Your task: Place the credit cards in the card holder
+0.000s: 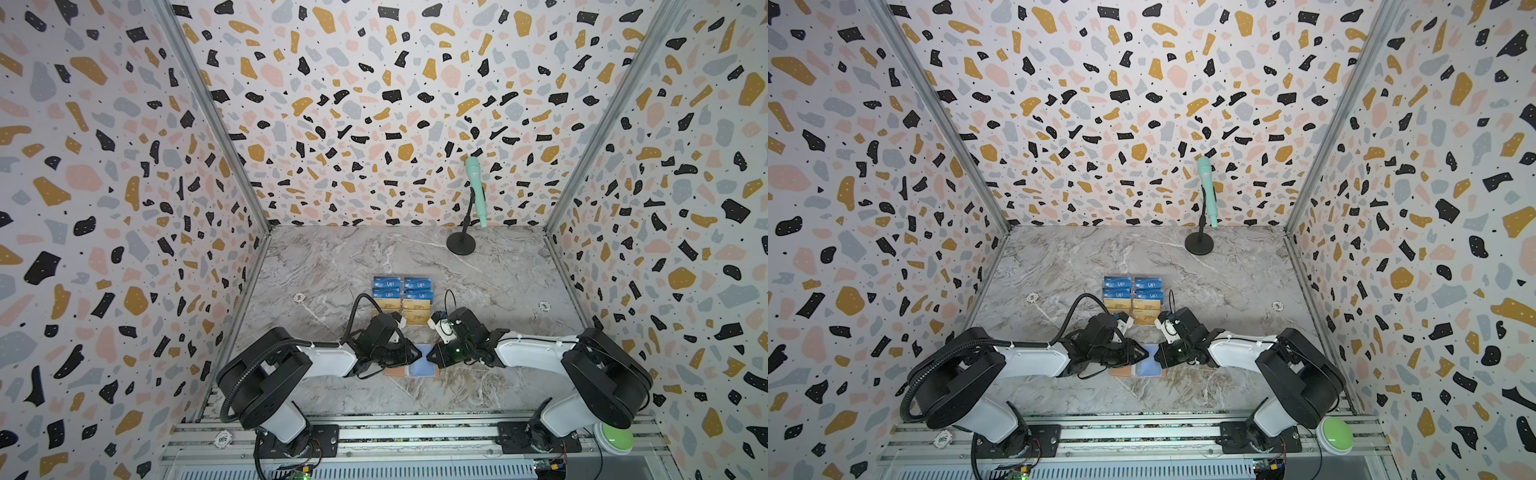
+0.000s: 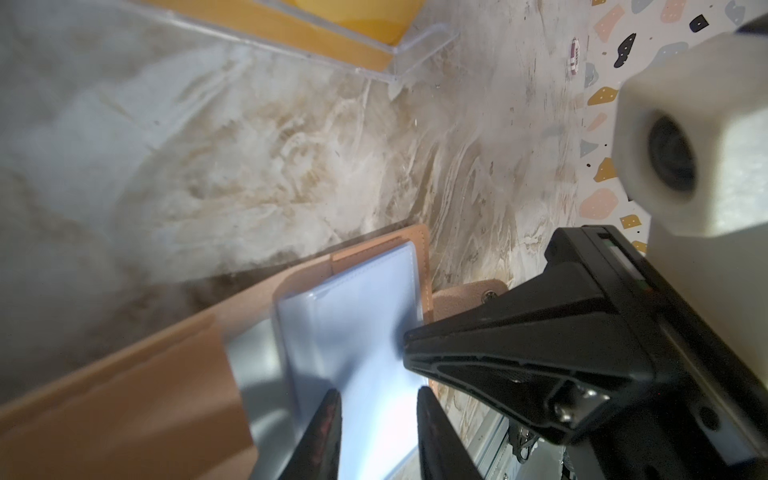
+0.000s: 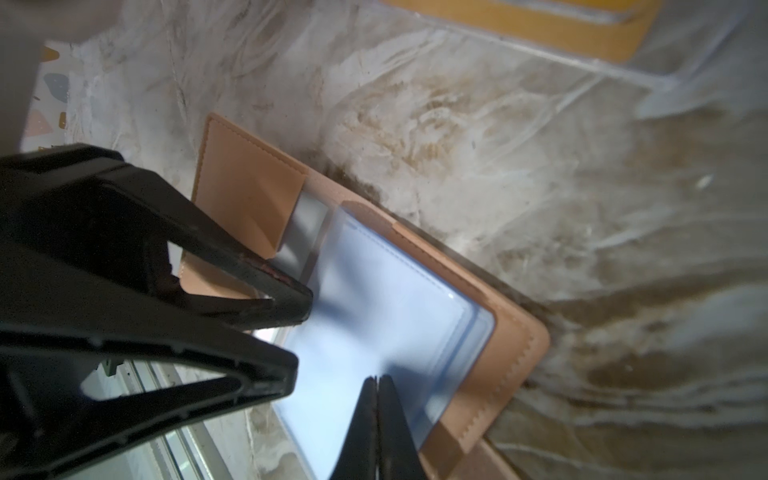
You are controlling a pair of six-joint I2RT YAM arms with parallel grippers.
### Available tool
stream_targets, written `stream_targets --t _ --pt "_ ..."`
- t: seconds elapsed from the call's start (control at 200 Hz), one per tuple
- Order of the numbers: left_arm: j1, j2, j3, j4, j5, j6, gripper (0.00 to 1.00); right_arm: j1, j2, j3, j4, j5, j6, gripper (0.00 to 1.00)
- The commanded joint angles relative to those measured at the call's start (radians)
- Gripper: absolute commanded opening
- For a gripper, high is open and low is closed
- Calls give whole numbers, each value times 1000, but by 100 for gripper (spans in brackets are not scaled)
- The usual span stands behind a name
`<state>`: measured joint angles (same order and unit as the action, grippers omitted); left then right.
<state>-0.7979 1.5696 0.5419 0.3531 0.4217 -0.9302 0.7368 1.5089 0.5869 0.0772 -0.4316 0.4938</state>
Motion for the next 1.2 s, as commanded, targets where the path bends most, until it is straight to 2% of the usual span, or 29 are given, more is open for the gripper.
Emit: stream_targets --t 0.0,0.621,1.191 --pt "6 16 22 9 14 15 33 -5 13 -18 -16 7 7 7" --pt "6 -17 -40 22 -21 -43 33 -5 10 -27 -11 3 14 6" --pt "6 46 -75 171 55 -137 33 -4 10 -30 11 -5 21 6"
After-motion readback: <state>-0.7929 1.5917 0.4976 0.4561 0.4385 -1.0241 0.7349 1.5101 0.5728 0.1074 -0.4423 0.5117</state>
